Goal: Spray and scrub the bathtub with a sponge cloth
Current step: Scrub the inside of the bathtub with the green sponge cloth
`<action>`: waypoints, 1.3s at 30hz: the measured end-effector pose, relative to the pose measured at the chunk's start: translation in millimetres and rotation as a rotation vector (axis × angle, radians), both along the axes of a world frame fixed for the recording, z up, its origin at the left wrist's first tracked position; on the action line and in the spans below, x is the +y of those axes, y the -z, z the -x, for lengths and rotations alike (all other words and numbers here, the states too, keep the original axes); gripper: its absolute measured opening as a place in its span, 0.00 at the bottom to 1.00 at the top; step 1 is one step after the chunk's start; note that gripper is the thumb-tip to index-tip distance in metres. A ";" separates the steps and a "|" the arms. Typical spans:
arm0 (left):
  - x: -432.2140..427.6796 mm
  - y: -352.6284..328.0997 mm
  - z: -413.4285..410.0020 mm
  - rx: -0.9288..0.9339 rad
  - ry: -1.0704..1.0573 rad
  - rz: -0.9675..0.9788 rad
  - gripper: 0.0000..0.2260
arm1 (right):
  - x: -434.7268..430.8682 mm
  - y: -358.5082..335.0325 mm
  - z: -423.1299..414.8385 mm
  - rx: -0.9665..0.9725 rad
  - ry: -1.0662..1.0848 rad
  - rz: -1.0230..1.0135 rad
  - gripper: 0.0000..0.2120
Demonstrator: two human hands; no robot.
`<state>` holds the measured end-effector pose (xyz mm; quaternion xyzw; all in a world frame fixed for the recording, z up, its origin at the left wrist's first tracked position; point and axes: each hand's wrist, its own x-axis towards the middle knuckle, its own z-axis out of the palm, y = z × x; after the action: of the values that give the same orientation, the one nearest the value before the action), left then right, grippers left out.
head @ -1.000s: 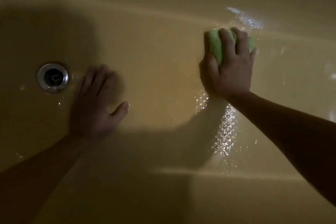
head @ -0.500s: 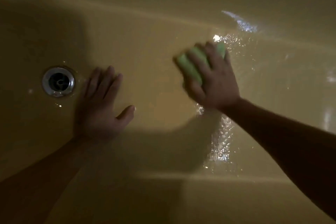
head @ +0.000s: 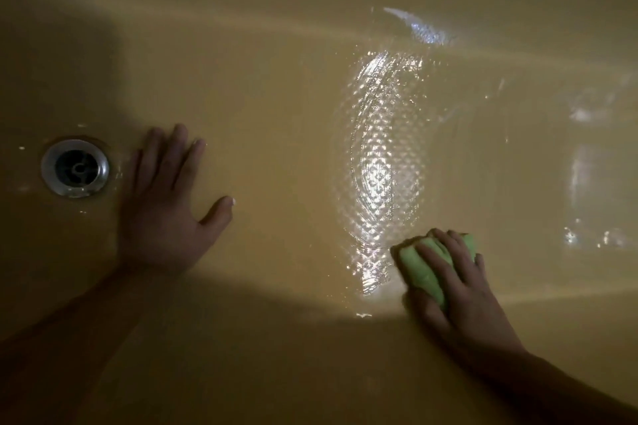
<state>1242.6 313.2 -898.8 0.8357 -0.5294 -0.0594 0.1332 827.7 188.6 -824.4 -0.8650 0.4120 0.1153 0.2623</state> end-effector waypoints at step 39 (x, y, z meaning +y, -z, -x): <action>-5.2 -6.7 -8.5 0.049 -0.024 -0.080 0.35 | 37.0 26.5 -117.1 -0.155 -0.445 0.179 0.32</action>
<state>1251.1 307.9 -892.1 0.8451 -0.5130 -0.0994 0.1132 944.8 225.6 -850.9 -0.9604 0.1984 0.0665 0.1837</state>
